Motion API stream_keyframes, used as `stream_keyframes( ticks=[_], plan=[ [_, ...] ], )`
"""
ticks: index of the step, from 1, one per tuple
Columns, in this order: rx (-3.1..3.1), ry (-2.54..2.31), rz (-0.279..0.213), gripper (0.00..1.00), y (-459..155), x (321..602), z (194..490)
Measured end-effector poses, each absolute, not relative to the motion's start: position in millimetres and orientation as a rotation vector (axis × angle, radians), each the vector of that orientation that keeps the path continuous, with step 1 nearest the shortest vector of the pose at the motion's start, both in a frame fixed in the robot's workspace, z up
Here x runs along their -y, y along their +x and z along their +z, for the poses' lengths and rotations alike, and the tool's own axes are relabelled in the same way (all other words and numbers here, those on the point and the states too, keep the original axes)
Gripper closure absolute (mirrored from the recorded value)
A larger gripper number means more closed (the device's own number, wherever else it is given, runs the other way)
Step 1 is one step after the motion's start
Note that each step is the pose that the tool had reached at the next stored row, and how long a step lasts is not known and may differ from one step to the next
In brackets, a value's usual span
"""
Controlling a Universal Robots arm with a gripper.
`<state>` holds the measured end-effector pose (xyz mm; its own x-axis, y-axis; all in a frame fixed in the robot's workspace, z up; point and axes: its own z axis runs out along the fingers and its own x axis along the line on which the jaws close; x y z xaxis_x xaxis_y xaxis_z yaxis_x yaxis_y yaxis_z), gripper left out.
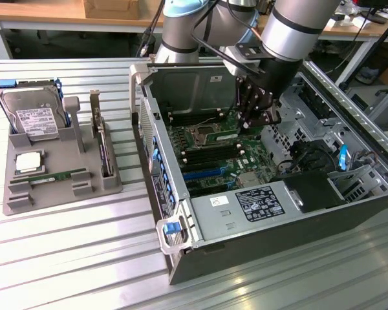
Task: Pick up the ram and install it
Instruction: 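Insert the ram into the slot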
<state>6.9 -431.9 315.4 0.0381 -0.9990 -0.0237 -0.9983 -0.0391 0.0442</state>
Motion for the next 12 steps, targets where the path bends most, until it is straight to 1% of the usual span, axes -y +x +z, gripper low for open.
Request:
stream_keyframes(
  ticks=[12],
  plan=[
    [2.167,2.252,-0.075,0.88,6.9,431.8,307.8]
  ],
)
